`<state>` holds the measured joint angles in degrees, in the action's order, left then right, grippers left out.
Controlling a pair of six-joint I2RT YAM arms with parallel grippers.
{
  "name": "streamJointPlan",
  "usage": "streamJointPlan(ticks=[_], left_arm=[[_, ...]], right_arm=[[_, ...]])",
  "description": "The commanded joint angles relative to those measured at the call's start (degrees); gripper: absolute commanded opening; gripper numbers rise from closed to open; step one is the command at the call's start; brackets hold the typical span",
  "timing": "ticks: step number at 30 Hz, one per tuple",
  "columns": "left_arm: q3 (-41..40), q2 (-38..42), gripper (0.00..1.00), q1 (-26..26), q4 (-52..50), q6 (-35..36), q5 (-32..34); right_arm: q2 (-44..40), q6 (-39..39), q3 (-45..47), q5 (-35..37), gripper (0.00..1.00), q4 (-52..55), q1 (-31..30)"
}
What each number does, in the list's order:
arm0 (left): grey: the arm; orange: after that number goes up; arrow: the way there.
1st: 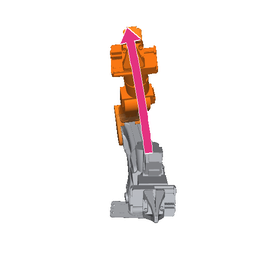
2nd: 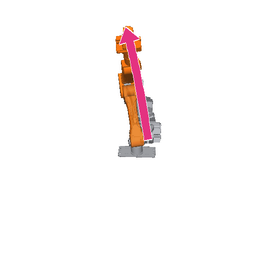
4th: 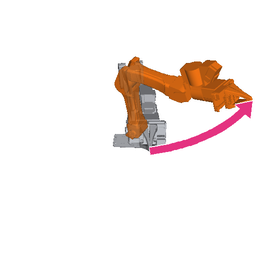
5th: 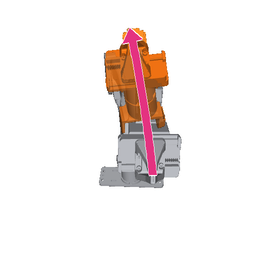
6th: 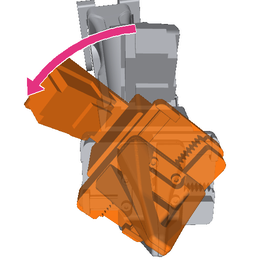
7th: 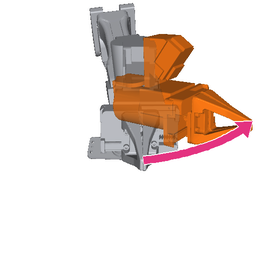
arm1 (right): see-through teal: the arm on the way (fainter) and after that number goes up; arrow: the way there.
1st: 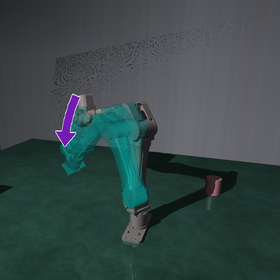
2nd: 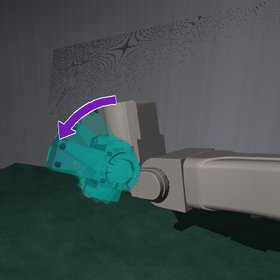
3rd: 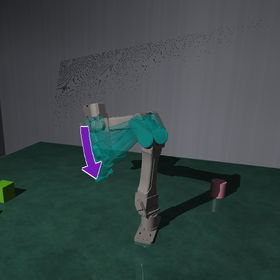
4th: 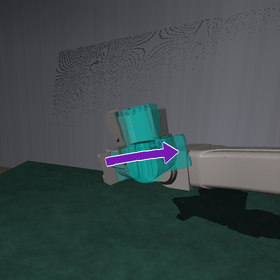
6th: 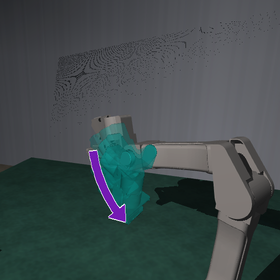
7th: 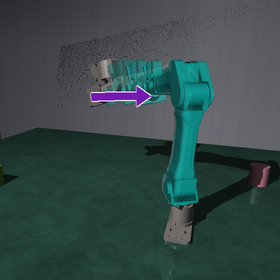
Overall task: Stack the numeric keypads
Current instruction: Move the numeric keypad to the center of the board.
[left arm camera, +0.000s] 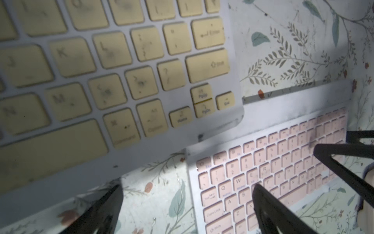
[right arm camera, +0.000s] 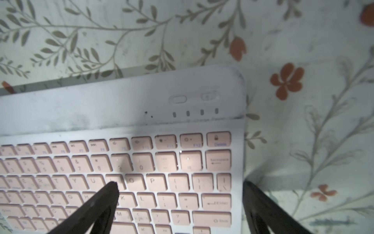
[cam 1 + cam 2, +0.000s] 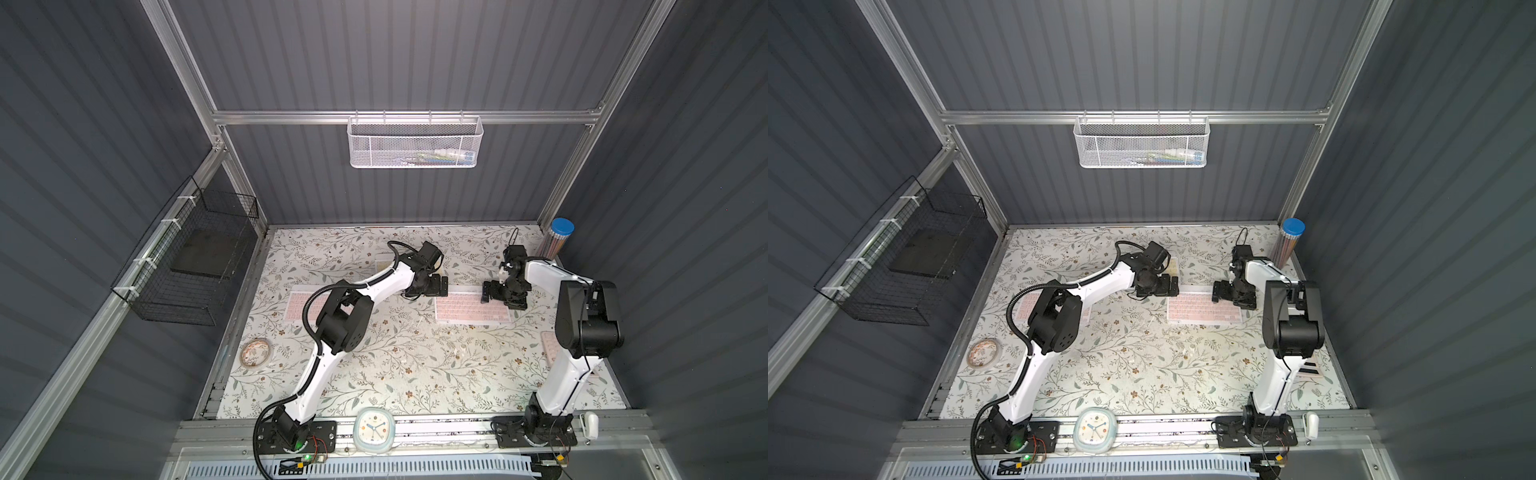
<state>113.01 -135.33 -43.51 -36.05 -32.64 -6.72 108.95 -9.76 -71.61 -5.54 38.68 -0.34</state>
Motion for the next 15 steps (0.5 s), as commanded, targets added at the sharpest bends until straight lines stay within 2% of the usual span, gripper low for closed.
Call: streamJointPlan(ticks=[1, 15], left_arm=[[-1.8, 1.8, 1.0, -0.6, -3.5, 0.6, -1.9], [-9.9, 6.1, 1.0, -1.2, -1.9, 0.3, -2.6]], right_arm=[[1.2, 2.2, -1.3, -2.0, 0.96, 2.8, -1.2], [0.5, 2.7, -1.6, -6.0, 0.93, 2.3, -7.3]])
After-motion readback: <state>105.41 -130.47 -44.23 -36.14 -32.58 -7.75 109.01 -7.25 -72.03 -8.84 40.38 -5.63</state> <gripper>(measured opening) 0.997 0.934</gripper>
